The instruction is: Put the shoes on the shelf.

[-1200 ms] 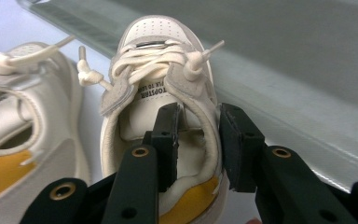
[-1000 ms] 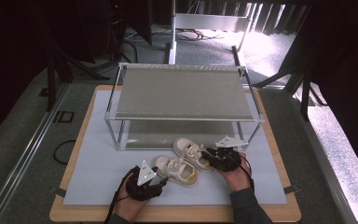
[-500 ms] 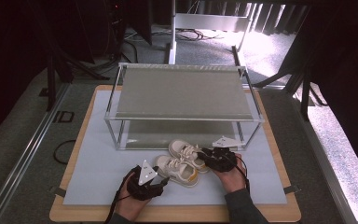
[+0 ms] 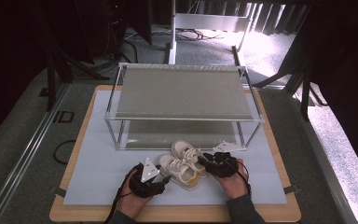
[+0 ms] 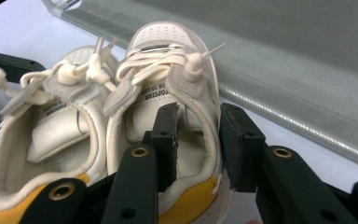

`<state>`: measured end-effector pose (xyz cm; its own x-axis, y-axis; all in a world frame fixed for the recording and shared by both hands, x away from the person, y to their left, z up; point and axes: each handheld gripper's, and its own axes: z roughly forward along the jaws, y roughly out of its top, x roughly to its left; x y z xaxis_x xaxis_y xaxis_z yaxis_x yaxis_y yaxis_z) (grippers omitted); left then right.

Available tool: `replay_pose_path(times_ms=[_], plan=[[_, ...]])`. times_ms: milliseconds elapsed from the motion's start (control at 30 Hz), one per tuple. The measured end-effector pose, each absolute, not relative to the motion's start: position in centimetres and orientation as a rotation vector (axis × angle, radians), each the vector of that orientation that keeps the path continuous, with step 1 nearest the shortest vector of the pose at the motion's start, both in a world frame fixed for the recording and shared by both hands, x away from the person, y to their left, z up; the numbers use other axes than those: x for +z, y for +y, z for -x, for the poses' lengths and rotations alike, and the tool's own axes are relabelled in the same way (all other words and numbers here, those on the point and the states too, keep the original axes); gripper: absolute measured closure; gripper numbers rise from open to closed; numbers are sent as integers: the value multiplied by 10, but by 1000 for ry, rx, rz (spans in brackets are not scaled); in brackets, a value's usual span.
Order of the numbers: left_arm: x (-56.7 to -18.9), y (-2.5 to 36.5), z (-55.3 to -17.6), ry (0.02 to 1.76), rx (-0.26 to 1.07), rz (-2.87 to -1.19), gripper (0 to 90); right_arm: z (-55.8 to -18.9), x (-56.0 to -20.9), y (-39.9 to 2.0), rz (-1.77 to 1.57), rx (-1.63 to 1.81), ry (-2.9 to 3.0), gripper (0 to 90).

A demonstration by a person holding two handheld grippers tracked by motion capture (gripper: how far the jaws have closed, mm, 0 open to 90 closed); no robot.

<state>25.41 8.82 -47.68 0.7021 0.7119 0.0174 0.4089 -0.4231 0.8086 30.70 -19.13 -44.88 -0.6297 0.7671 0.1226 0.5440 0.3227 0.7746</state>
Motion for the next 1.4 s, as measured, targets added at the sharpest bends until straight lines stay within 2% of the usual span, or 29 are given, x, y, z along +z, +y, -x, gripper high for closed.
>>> replay_pose_path(times_ms=[167,667,967,1067,1167,1400], plan=[[-477,89,-260,858,418,-2058,471,-298,-449,-194,-1210,1186,2308,664],[-478,83,-274,891,416,-2041,477,-273,-447,-194,-1324,1105,2216,633],[-472,86,-265,910,399,-2006,454,-283,-448,-201,-1289,1189,2255,464],[-463,85,-260,893,391,-1987,451,-282,-441,-206,-1219,1221,2248,468],[-454,82,-255,883,382,-1963,445,-286,-436,-211,-1147,1235,2284,515],[-447,62,-255,900,383,-1952,430,-299,-443,-216,-1110,1208,2362,553]])
